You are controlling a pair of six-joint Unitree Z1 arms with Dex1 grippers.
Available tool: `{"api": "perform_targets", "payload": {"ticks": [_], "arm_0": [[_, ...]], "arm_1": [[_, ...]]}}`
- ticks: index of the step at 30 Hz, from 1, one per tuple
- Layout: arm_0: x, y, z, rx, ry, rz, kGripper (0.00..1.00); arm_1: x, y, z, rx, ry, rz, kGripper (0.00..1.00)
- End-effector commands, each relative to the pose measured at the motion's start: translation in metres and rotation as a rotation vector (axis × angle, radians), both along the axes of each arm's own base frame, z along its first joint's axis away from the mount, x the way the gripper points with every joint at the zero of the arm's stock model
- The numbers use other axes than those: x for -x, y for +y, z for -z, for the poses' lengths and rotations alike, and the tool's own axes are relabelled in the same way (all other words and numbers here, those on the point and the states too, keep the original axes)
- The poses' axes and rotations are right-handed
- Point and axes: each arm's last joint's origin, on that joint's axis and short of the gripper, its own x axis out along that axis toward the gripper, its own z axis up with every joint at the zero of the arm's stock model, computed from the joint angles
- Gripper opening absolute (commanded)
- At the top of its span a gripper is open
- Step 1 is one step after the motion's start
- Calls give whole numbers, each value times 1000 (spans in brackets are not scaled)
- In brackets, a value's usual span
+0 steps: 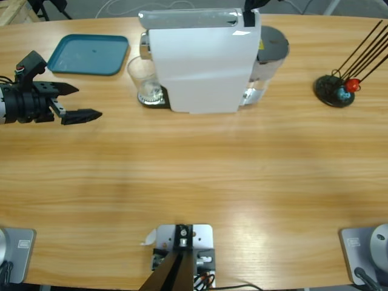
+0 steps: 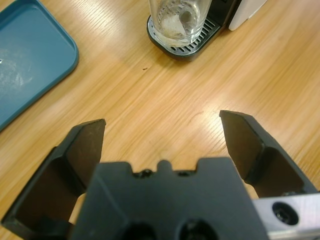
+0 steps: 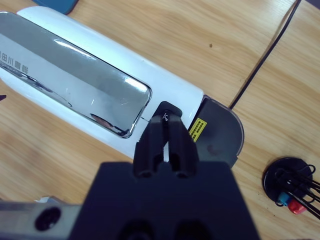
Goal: Pour coffee
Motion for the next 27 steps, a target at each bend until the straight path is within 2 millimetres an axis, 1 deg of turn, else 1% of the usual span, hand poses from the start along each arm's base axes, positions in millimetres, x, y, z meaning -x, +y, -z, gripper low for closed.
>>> {"api": "perform_targets", "payload": {"ticks": [1, 2, 3, 4, 5, 6, 7, 11, 14, 16, 20, 23, 27], "arm_0": [[1, -1, 12, -23, 43, -6, 1000], [1, -1, 13, -23, 44, -6, 1000], [1, -1, 13, -22, 44, -5, 1000], [1, -1, 12, -20, 42, -5, 1000], [2, -1, 11, -16, 40, -5, 1000], [2, -1, 10, -13, 36, -5, 1000], [2, -1, 8, -9, 31, -4, 1000], [7, 2, 2, 11, 12, -11, 1000], [14, 4, 0, 23, 5, -14, 1000], [17, 6, -2, 30, -3, -17, 1000], [19, 6, -5, 41, -14, -15, 1000], [23, 6, -6, 44, -19, -4, 1000], [31, 3, -4, 38, -19, 31, 1000]], "arm_1": [[-1, -5, 16, 57, 21, 9, 0], [2, -7, 4, 33, -16, -1, 0], [5, -10, -9, 17, -52, -10, 40], [9, -12, -23, 1, -87, -10, 647], [13, -14, -35, -22, -117, -9, 986], [18, -16, -44, -44, -137, 0, 1000], [20, -17, -47, -55, -136, 8, 1000], [23, -15, -37, -53, -76, 53, 1000], [20, -13, -30, -56, -19, 135, 1000], [18, -10, -26, -67, 2, 138, 1000], [15, -7, -28, -77, 2, 143, 1000], [21, -5, -30, -77, 27, 118, 1000], [28, -1, -29, -73, 63, 76, 1000]]}}
